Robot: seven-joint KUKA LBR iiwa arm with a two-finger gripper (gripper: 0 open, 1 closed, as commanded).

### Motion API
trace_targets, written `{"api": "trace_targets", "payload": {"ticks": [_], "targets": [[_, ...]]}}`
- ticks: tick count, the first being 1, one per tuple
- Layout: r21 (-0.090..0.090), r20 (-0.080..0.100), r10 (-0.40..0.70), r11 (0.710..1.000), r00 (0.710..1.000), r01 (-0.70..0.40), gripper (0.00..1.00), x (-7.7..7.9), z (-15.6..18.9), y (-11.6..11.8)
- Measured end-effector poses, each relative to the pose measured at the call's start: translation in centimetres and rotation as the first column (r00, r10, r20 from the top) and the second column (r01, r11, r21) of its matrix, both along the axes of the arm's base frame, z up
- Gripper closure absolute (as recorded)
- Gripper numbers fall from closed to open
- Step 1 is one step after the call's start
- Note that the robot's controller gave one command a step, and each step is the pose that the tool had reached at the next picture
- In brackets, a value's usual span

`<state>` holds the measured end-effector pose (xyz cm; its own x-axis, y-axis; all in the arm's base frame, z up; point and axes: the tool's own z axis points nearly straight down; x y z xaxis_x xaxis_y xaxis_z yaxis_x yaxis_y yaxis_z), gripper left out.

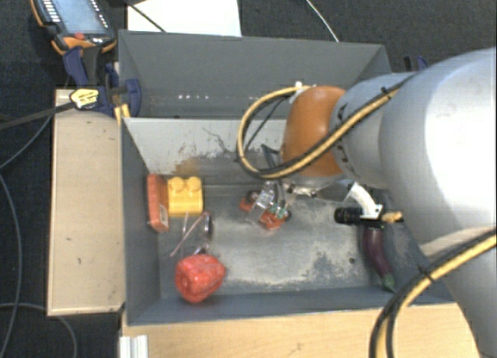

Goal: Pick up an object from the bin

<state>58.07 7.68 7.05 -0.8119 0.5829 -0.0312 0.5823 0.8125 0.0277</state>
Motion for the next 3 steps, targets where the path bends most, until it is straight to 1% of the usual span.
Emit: {"api": "trace_targets", "payload": {"ticks": [1, 2, 3], "targets": [[0.000, -0.002, -0.004, 1.000, 1.000, 0.004, 1.00, -0.11, 0.00, 0.06], [-0.002, -0.001, 0.042, 0.999, 0.999, -0.042, 1.00, -0.27, 0.00, 0.48], [0.000, -0.003, 0.010, 1.000, 1.000, -0.010, 1.00, -0.48, 0.00, 0.90]]}}
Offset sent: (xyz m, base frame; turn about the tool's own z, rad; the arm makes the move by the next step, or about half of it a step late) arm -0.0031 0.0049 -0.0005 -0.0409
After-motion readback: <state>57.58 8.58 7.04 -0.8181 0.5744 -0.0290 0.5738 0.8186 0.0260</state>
